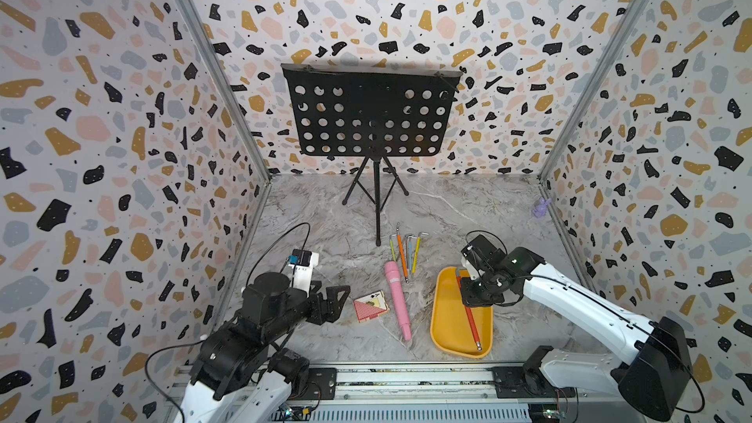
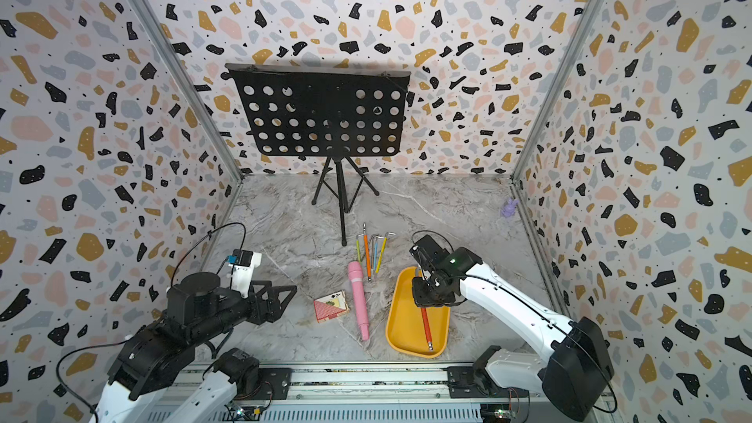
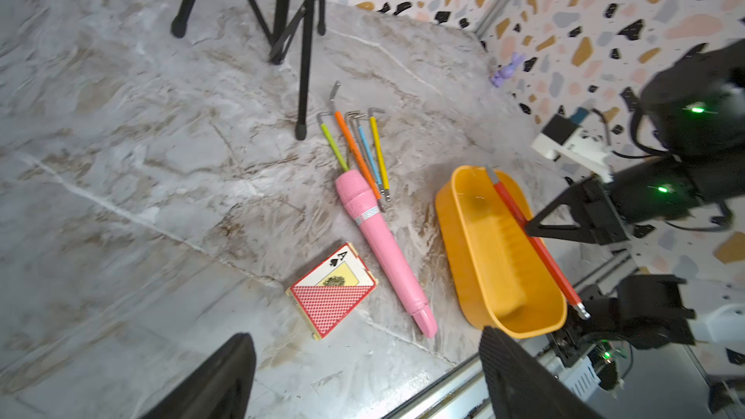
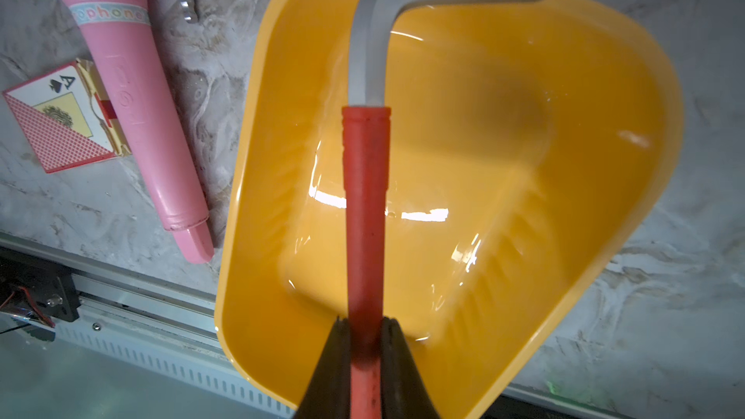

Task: Put the hex key on the desktop into the storage box
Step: Place the Allen key in the storage box.

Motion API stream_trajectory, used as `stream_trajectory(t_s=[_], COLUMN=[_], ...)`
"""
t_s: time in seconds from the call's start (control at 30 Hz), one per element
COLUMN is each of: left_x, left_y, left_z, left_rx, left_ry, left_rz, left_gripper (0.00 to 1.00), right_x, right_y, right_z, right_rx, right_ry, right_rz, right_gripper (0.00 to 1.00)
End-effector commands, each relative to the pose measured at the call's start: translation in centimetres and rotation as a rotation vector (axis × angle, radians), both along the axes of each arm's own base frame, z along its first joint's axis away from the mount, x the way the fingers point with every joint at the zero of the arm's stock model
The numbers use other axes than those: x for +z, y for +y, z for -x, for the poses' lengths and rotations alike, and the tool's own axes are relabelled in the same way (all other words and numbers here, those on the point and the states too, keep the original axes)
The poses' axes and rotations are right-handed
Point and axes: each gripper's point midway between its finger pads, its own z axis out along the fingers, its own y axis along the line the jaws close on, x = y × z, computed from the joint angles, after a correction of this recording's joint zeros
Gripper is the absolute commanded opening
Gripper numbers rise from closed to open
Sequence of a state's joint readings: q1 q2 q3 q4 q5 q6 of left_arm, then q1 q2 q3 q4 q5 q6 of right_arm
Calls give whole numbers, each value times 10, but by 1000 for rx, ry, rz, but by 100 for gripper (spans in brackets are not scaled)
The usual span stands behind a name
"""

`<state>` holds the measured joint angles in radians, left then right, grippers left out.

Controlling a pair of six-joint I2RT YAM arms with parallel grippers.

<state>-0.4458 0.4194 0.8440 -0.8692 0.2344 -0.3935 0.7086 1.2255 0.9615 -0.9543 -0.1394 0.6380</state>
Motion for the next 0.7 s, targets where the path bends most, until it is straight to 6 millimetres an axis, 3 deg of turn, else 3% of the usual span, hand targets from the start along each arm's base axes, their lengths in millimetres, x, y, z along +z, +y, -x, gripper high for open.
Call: stream_trajectory(t_s=[0.0,0.37,0.67], left_x=[17,31,30], left_y=[-13,-7,-5], left_z=[14,67,66], left_rx=[-98,-214,-200], left_ry=[-45,-115,-128], left_rz=[76,130,122], left_gripper=[89,88,88], right_x=[7,10,-3], right_y=[7,13,17], right_z=[2,11,6], right_rx=[35,74,80], right_ry=[-12,-9,0], right_rz=[-18,-10,8], right_gripper=[0,0,0])
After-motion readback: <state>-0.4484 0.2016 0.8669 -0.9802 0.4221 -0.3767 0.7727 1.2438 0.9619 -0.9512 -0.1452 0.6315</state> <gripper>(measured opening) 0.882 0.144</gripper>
